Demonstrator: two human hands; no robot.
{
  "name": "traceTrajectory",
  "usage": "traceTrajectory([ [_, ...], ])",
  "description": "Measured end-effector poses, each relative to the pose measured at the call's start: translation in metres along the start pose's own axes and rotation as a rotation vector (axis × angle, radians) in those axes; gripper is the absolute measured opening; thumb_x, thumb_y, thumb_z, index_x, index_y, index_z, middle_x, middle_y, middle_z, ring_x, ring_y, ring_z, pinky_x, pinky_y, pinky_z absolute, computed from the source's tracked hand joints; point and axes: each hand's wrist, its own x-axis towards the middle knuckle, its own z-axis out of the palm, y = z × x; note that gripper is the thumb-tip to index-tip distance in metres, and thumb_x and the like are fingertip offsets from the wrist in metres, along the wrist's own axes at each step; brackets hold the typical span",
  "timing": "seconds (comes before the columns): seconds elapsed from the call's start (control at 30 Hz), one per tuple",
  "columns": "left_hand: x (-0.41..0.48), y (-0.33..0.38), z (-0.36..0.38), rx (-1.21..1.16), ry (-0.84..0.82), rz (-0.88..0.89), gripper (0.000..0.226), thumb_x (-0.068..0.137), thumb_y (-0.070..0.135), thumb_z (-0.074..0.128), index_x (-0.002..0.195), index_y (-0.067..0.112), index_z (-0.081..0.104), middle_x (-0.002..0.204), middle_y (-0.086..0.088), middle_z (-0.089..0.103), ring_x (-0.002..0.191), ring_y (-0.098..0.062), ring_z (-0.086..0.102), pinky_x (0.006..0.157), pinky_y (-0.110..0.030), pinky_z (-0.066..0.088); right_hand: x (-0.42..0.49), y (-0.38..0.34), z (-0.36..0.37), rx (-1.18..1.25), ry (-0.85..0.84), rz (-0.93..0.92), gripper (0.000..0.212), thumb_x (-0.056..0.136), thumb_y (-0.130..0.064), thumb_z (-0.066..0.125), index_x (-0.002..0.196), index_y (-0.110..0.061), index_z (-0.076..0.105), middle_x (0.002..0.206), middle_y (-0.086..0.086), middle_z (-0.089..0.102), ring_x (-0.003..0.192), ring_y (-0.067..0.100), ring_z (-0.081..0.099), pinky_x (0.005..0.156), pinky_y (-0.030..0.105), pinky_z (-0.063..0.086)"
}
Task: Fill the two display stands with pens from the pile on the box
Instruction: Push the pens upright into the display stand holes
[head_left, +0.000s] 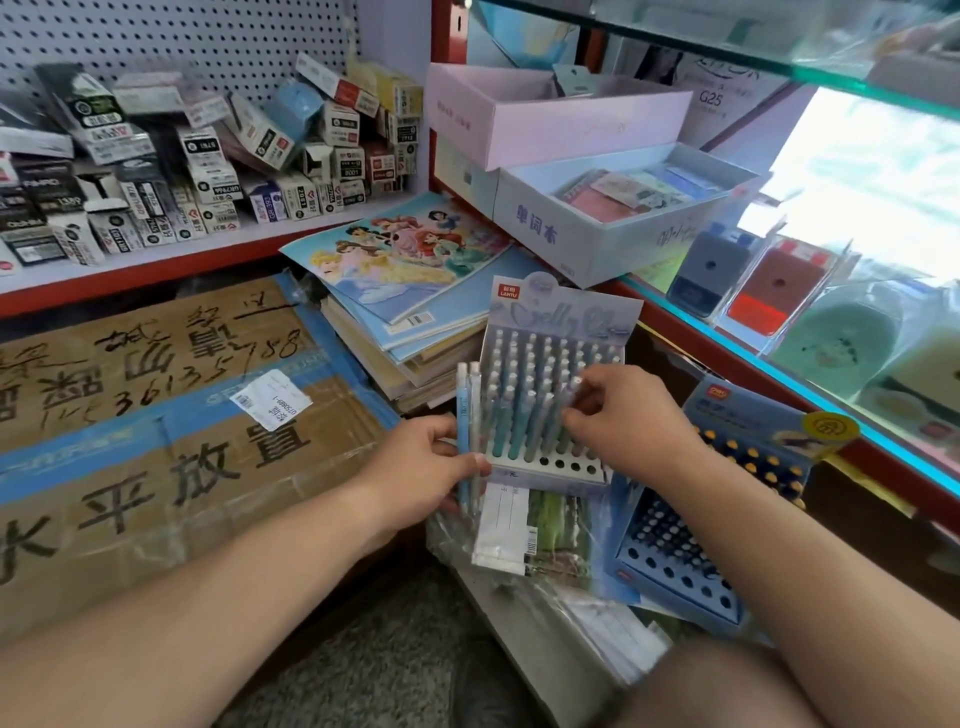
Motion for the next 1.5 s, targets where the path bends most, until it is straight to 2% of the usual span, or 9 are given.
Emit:
traceTrajectory([
  [0.33, -0.003, 0.001, 0.005, -0.007, -0.032, 0.003, 0.026, 0.096, 0.013, 0.070, 0.120, 0.022, 0.068, 0.100, -0.001, 0.079, 0.091, -0.015, 0.076, 0.076, -0.038, 0.064, 0.002, 0.006, 0.008, -0.152, -0.097, 0.041, 0.011, 0.091, -0.023, 0.073, 0.081, -0.019, 0.072, 0.079, -0.003, 0.072, 0.076, 0.013, 0.069, 0.072, 0.033, 0.060],
  [0.43, -0.003, 0.003, 0.005, -0.005, -0.035, 0.007, 0.027, 0.096, 0.013, 0.070, 0.121, 0.023, 0.068, 0.101, 0.000, 0.079, 0.091, -0.014, 0.076, 0.074, -0.034, 0.064, 0.002, 0.003, 0.007, -0.151, -0.095, 0.046, 0.020, 0.091, -0.038, 0.074, 0.085, -0.020, 0.070, 0.079, -0.002, 0.071, 0.076, 0.014, 0.067, 0.071, 0.033, 0.059],
  [0.53, -0.004, 0.003, 0.005, -0.015, -0.040, 0.004, 0.028, 0.096, 0.013, 0.070, 0.123, 0.022, 0.067, 0.102, -0.001, 0.079, 0.092, -0.014, 0.076, 0.073, -0.032, 0.063, 0.000, 0.000, 0.008, -0.119, -0.085, 0.052, 0.031, 0.095, -0.050, 0.064, 0.088, -0.020, 0.068, 0.080, -0.001, 0.071, 0.075, 0.014, 0.068, 0.071, 0.036, 0.060],
  [0.8, -0.006, 0.003, 0.005, -0.007, -0.044, 0.007, 0.029, 0.095, 0.013, 0.071, 0.122, 0.023, 0.068, 0.103, 0.001, 0.079, 0.092, -0.014, 0.076, 0.079, -0.039, 0.064, -0.001, -0.002, 0.007, -0.017, 0.027, 0.013, 0.013, 0.100, -0.039, 0.060, 0.095, -0.027, 0.059, 0.088, -0.004, 0.069, 0.075, 0.013, 0.069, 0.069, 0.036, 0.061],
  [1.03, -0.008, 0.007, 0.007, -0.010, -0.062, 0.016, 0.028, 0.096, 0.013, 0.070, 0.122, 0.022, 0.068, 0.102, 0.000, 0.079, 0.091, -0.014, 0.076, 0.080, -0.038, 0.064, -0.002, -0.007, -0.001, -0.031, 0.040, 0.042, 0.017, 0.096, -0.042, 0.067, 0.101, -0.026, 0.063, 0.087, -0.005, 0.068, 0.075, 0.010, 0.067, 0.068, 0.035, 0.061],
  [1.13, -0.010, 0.011, 0.007, -0.051, -0.128, 0.032, 0.029, 0.095, 0.010, 0.070, 0.122, 0.019, 0.068, 0.102, -0.002, 0.079, 0.093, -0.017, 0.076, 0.080, -0.036, 0.064, -0.011, -0.019, -0.008, 0.210, 0.097, 0.017, 0.016, 0.096, -0.039, 0.067, 0.103, -0.025, 0.065, 0.085, -0.003, 0.069, 0.074, 0.012, 0.068, 0.064, 0.032, 0.059],
  [1.23, -0.013, 0.014, 0.012, -0.088, -0.209, 0.055, 0.027, 0.093, 0.004, 0.070, 0.118, 0.013, 0.068, 0.103, -0.010, 0.079, 0.097, -0.027, 0.076, 0.082, -0.038, 0.064, -0.020, -0.032, -0.006, 0.518, -0.083, -0.006, 0.013, 0.098, -0.026, 0.068, 0.107, -0.017, 0.069, 0.084, 0.002, 0.075, 0.068, 0.015, 0.072, 0.056, 0.029, 0.058],
  [1.37, -0.015, 0.015, 0.017, -0.083, -0.231, 0.066, 0.025, 0.093, 0.002, 0.069, 0.115, 0.012, 0.069, 0.104, -0.012, 0.078, 0.090, -0.020, 0.076, 0.071, -0.027, 0.061, -0.022, -0.033, -0.006, 0.540, -0.122, -0.020, 0.011, 0.096, -0.019, 0.071, 0.102, -0.010, 0.068, 0.076, 0.009, 0.074, 0.063, 0.018, 0.070, 0.057, 0.028, 0.058],
  [1.5, -0.009, 0.015, 0.013, 0.054, -0.059, 0.104, 0.020, 0.095, 0.011, 0.070, 0.114, 0.019, 0.069, 0.104, -0.006, 0.075, 0.088, -0.012, 0.074, 0.064, -0.019, 0.057, -0.019, -0.022, -0.015, 0.520, 0.018, 0.038, 0.010, 0.094, -0.022, 0.072, 0.098, -0.014, 0.068, 0.082, 0.008, 0.074, 0.075, 0.023, 0.074, 0.072, 0.039, 0.064],
])
